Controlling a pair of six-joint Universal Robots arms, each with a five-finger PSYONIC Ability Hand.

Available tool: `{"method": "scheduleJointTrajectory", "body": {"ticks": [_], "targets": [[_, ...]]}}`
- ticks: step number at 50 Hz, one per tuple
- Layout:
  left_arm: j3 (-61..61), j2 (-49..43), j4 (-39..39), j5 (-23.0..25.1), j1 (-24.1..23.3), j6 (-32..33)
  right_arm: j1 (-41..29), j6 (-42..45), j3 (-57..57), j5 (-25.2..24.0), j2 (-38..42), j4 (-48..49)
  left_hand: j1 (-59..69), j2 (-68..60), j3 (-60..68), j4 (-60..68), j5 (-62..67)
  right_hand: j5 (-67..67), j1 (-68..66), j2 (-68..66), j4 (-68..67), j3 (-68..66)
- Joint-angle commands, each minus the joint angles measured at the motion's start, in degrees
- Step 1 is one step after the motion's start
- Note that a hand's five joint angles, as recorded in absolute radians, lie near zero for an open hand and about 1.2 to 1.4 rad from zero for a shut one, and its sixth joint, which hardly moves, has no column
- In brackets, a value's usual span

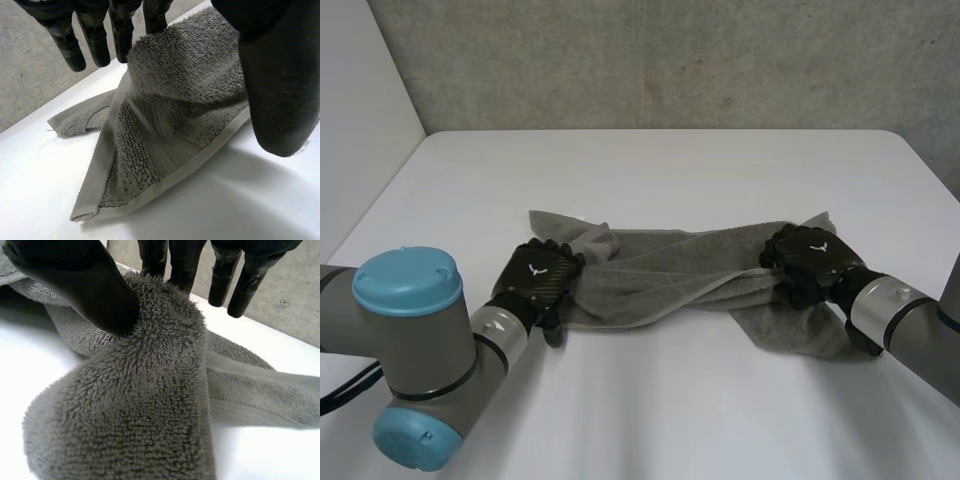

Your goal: Fold the towel.

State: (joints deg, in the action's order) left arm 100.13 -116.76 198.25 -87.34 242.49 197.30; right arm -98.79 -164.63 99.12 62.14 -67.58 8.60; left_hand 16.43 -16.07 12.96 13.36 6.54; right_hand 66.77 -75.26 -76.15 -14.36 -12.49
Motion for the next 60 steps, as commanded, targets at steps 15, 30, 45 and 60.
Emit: {"method": "scheduleJointTrajectory", "body": {"ticks": [15, 30, 45, 60], "targets": [[7.3, 7.5, -0.3, 0.1, 4.0, 0.9, 1.6, 0.1, -0.3, -0.2, 1.5, -0.1, 11.1, -11.5, -3.0, -3.4, 11.0, 3.2, -4.7, -3.9, 4.4, 2.5], [6.7, 6.9, -1.9, -0.5, 5.0, 7.7, 1.4, 0.4, -0.1, -0.2, 1.5, -0.1, 14.2, -14.5, -3.0, -3.4, 14.1, 3.2, -4.7, -3.9, 4.4, 2.5], [8.9, 13.9, 0.3, 0.8, 7.8, 7.0, 1.4, 0.7, 0.0, -0.2, 1.5, -0.1, 1.3, -1.7, -3.0, -3.4, 1.2, 3.2, -4.7, -3.9, 4.4, 2.5], [9.1, 15.2, -5.1, 8.2, 5.6, 5.6, 1.4, 1.0, 0.0, -0.3, 1.6, -0.1, 3.3, -3.6, -3.0, -3.4, 3.1, 3.2, -4.7, -3.9, 4.4, 2.5]]}}
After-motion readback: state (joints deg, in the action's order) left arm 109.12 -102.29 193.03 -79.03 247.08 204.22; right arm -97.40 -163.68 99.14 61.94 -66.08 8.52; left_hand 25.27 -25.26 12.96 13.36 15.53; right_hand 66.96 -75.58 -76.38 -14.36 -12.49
